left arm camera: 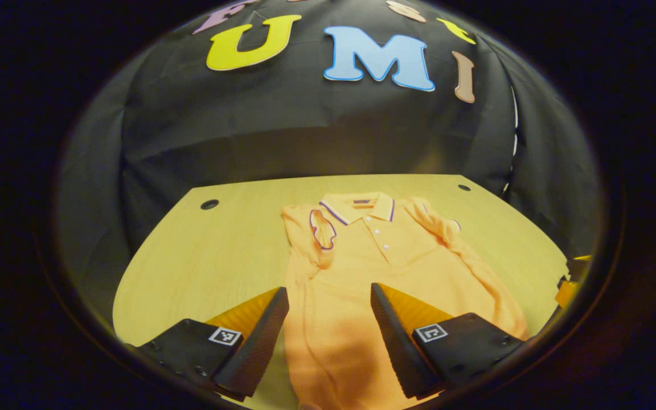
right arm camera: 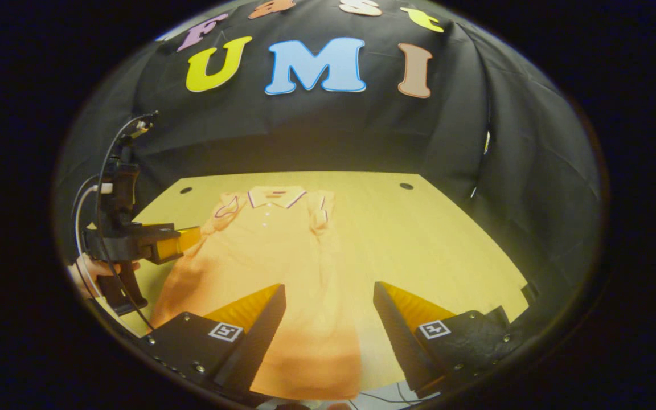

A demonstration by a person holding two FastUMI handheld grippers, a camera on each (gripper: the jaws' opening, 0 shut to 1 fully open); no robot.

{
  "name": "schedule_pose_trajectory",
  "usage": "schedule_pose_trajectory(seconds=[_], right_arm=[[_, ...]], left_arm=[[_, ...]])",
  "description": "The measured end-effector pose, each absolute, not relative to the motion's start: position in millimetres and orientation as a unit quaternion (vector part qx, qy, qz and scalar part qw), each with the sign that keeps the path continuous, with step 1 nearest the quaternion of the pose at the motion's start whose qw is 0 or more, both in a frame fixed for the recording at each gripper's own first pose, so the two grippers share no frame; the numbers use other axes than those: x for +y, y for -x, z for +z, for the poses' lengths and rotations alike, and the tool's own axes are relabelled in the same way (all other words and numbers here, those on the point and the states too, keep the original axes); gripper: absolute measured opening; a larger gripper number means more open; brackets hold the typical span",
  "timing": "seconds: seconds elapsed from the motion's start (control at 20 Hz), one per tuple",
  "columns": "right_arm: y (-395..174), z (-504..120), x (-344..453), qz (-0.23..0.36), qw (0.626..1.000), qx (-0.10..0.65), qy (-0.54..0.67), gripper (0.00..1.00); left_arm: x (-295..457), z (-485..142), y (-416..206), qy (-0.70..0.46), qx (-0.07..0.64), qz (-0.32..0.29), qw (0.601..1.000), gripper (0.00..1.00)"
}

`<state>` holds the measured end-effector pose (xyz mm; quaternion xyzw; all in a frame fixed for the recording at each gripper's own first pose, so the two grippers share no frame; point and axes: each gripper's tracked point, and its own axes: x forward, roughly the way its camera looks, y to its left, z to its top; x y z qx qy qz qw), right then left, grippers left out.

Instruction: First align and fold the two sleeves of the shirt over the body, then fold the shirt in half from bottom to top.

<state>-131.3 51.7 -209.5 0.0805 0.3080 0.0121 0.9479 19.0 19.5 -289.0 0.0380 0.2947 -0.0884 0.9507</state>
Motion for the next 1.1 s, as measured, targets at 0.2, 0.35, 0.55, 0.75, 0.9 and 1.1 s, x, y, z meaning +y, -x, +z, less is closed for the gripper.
schedule_pose_trajectory(seconds=[0.2, 0.35, 0.55, 0.75, 0.9, 1.1], right_arm=[[163, -231, 54, 0.026, 0.942, 0.327, -0.068, 0.96], [185, -247, 57, 0.04, 0.936, 0.344, -0.068, 0.96], [211, -271, 57, 0.05, 0.925, 0.369, -0.07, 0.96], [232, -294, 56, 0.053, 0.916, 0.392, -0.066, 0.94], [242, -309, 57, 0.053, 0.908, 0.409, -0.071, 0.96], [246, -315, 59, 0.053, 0.905, 0.414, -0.077, 0.96]], left_arm=[[23, -295, 48, -0.033, 0.309, -0.083, 0.947, 0.94], [27, -299, 95, -0.03, 0.316, -0.075, 0.945, 0.95], [38, -310, 150, -0.011, 0.326, -0.056, 0.944, 0.95], [49, -327, 192, -0.017, 0.336, -0.048, 0.941, 0.95], [53, -337, 216, -0.018, 0.343, -0.043, 0.938, 0.95], [48, -347, 233, -0.024, 0.347, -0.05, 0.936, 0.95]])
